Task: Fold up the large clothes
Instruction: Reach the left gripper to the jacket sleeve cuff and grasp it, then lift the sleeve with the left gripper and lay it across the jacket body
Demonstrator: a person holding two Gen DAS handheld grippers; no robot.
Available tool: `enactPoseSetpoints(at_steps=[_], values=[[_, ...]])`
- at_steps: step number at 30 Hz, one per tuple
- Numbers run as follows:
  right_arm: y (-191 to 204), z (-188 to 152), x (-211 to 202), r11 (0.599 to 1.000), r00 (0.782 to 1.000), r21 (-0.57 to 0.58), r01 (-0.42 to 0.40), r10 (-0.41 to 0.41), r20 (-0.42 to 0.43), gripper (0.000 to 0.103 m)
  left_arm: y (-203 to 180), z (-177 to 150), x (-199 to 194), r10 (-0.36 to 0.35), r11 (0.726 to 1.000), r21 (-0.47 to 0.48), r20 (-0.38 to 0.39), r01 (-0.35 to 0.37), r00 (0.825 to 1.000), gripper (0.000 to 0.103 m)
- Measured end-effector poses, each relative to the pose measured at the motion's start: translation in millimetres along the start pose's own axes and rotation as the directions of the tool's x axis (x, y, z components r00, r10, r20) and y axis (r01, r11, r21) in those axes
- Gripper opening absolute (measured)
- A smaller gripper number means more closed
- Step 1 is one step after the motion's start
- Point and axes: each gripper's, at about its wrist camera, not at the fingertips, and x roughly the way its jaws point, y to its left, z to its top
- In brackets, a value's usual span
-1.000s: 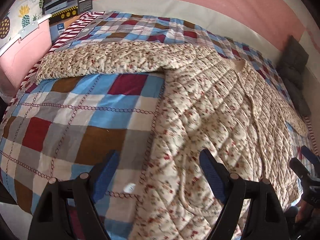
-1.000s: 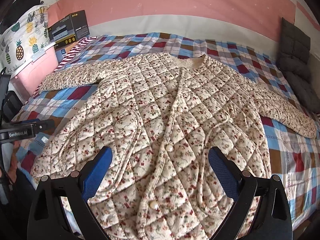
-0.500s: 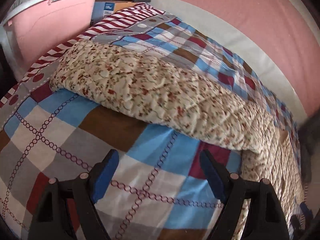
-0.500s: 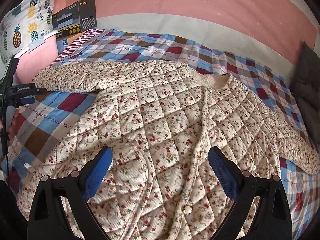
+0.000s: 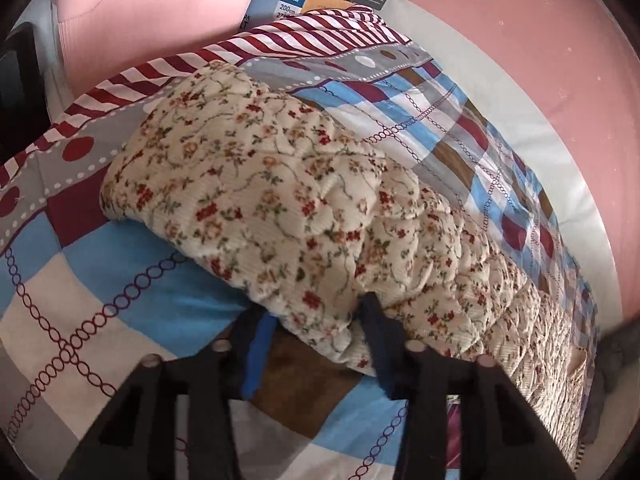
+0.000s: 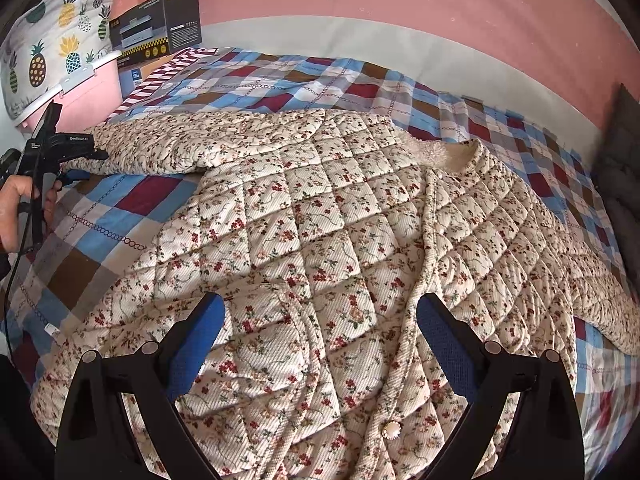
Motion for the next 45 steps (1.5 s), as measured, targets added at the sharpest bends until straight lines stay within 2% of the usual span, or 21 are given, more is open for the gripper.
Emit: enactPoseSetpoints(at_steps=[1,3,5,9,11,12,16,17,18,22,26,30,31,35,38,39,42,45], values=[[-3,-2,-1,1.000,1.000,0.008,0.008,-0.008,0.001,0.097,-1,3,-1,0.003,1.000,0.008,0.001,-0.003,1.000,0.019],[-10,-6,-3,0.999,1.000,0.026,0.021,-0.021,-0.002,0.097,-9,7,-11,0.007,0.999,0.045,0.021,-0.008,1.000,0.015],[-18,-10,-4,0.998,0.999,0.048,0.037,-0.036,-0.011,0.096,-22,9,-31,0.005,0.995,0.102,0.071,-0.013,0.997,0.014],[-36,-20,-8,0.994,0.998,0.089,0.059,-0.057,-0.022,0.096,-59,15,-80,-0.060,0.981,0.191,0.154,0.030,0.986,0.013],[-46,-24,-11,0.992,0.999,0.118,0.050,-0.047,-0.026,0.095,-88,17,-108,-0.112,0.964,0.260,0.194,0.059,0.975,0.013],[-51,-27,-11,0.990,0.999,0.136,0.041,-0.038,-0.029,0.092,-103,17,-121,-0.141,0.953,0.295,0.207,0.075,0.968,0.013],[-70,-32,-9,0.983,0.999,0.183,0.019,-0.011,-0.045,0.061,-166,10,-166,-0.259,0.896,0.420,0.227,0.146,0.939,0.013],[-75,-32,-10,0.982,0.999,0.190,0.019,-0.011,-0.043,0.056,-183,5,-176,-0.291,0.877,0.452,0.225,0.165,0.930,0.013],[-79,-31,-11,0.980,0.999,0.198,0.017,-0.010,-0.038,0.056,-198,0,-183,-0.318,0.858,0.479,0.219,0.182,0.922,0.013],[-100,-30,-10,0.969,0.999,0.246,-0.015,0.022,-0.026,0.056,-262,-23,-196,-0.416,0.779,0.570,0.155,0.263,0.896,0.013],[-123,-31,-7,0.955,0.999,0.296,-0.017,0.027,-0.028,0.056,-322,-59,-187,-0.472,0.695,0.639,0.061,0.329,0.879,0.013],[-147,-38,-7,0.939,1.000,0.345,0.000,0.007,-0.017,0.056,-366,-97,-160,-0.492,0.633,0.667,-0.046,0.393,0.869,0.013],[-154,-41,-7,0.933,1.000,0.359,0.003,0.004,-0.019,0.056,-373,-115,-153,-0.492,0.617,0.671,-0.079,0.411,0.867,0.013],[-178,-56,-4,0.907,1.000,0.420,0.006,0.007,-0.029,0.056,-402,-163,-121,-0.468,0.561,0.686,-0.199,0.464,0.861,0.013],[-192,-66,1,0.885,0.999,0.465,-0.005,0.022,-0.031,0.056,-419,-193,-91,-0.426,0.547,0.680,-0.277,0.489,0.861,0.016],[-196,-69,2,0.877,0.999,0.480,-0.008,0.028,-0.033,0.056,-421,-202,-81,-0.412,0.545,0.668,-0.312,0.506,0.856,0.018],[-206,-75,6,0.852,0.998,0.522,-0.032,0.055,-0.028,0.056,-429,-224,-54,-0.376,0.555,0.639,-0.380,0.533,0.845,0.021],[-211,-77,7,0.843,0.998,0.537,-0.039,0.062,-0.025,0.056,-428,-239,-33,-0.334,0.570,0.622,-0.422,0.537,0.843,0.022]])
